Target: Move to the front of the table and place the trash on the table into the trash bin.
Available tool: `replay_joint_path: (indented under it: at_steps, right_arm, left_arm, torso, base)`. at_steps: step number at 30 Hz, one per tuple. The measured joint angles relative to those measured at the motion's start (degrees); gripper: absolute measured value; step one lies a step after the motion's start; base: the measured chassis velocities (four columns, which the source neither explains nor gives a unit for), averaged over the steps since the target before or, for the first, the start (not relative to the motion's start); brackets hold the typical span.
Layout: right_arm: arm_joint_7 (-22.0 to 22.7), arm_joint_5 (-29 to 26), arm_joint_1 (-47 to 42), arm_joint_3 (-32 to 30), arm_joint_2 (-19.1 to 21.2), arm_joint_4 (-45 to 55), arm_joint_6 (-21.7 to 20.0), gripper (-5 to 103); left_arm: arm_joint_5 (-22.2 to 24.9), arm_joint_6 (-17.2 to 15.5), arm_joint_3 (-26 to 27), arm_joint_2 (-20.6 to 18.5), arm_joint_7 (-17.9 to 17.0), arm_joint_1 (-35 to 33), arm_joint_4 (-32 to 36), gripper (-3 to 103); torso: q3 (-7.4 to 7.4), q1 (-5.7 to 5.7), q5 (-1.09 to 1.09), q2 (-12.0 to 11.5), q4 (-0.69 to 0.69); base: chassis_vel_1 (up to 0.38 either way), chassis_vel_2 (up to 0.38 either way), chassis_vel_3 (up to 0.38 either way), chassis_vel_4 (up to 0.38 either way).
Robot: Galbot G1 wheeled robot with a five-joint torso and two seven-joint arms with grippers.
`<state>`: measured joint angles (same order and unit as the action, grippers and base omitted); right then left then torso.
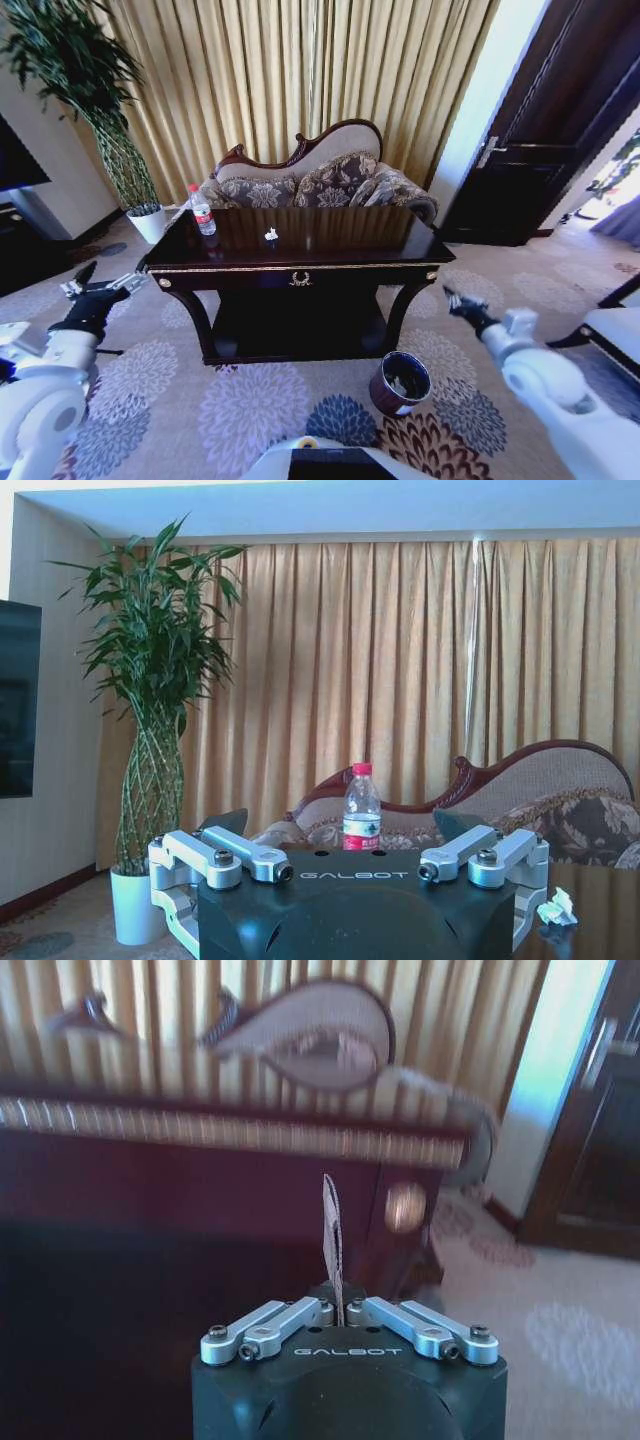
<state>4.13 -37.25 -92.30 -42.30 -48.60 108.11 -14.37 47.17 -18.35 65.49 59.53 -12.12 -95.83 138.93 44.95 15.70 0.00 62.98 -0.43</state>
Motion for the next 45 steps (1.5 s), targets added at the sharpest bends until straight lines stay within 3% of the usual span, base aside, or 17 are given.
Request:
replay_joint_path:
  at_steps: [9, 16, 21, 31, 40, 42, 43, 45]
  right_arm:
    - [-1.6, 9.1, 11.1, 10.6, -6.1, -20.1, 2.4, 1]
    - [-3.9, 12.2, 14.4, 12.0, -7.9, -30.5, 4.6, 1]
    - [-4.5, 16.3, 17.9, 13.2, -9.9, -41.3, 9.7, 1]
    - [-6.4, 18.3, 18.9, 13.3, -10.7, -44.9, 11.8, -1]
    - [-8.8, 20.0, 18.1, 12.9, -11.1, -43.7, 14.1, 37]
    - [-8.9, 20.0, 18.1, 12.9, -11.1, -43.7, 14.2, 37]
    - [-8.9, 20.0, 18.1, 12.9, -11.0, -43.7, 14.2, 48]
    - [-9.2, 20.0, 18.0, 12.9, -10.7, -43.4, 14.2, 53]
  left_arm:
    - [0.0, 0.1, 0.4, 0.3, -0.1, -0.6, 0.6, 100]
    - [0.0, 0.1, 0.3, 0.3, -0.2, -0.6, 1.1, 100]
    - [-0.1, 0.1, -0.5, 0.4, -0.2, -0.7, 1.8, 100]
    - [-0.1, 0.1, 0.1, 0.5, -0.3, -1.7, 2.7, 100]
    - [-0.4, 0.6, 0.5, 0.7, -0.2, -1.9, 3.1, 100]
    - [-0.4, 0.6, 0.5, 0.7, -0.2, -1.9, 3.0, 100]
    - [-0.4, 0.7, 0.7, 0.7, -0.2, -1.8, 2.9, 100]
    - [-0.4, 0.7, 0.7, 0.7, -0.2, -1.8, 2.8, 100]
  torso:
    - [0.0, 0.0, -0.02, 0.0, 0.02]
    - [0.01, 0.01, -0.02, 0.0, 0.0]
    - [0.0, 0.0, -0.02, 0.0, 0.01]
    - [0.0, 0.0, -0.02, 0.0, 0.01]
    - [0.0, 0.0, -0.01, 0.0, 0.01]
    - [0.0, 0.0, -0.02, 0.0, 0.01]
    - [0.0, 0.0, -0.01, 0.0, 0.01]
    - [0.0, 0.0, -0.02, 0.0, 0.01]
  base:
    - [0.0, 0.0, 0.0, 0.0]
    - [0.0, 0.0, 0.0, 0.0]
    - [0.0, 0.0, 0.0, 0.0]
    - [0.0, 0.0, 0.0, 0.0]
    - [0.0, 0.0, 0.0, 0.0]
    - [0.0, 0.0, 0.0, 0.0]
    - [0.0, 0.0, 0.0, 0.0]
    - [0.0, 0.0, 0.0, 0.0]
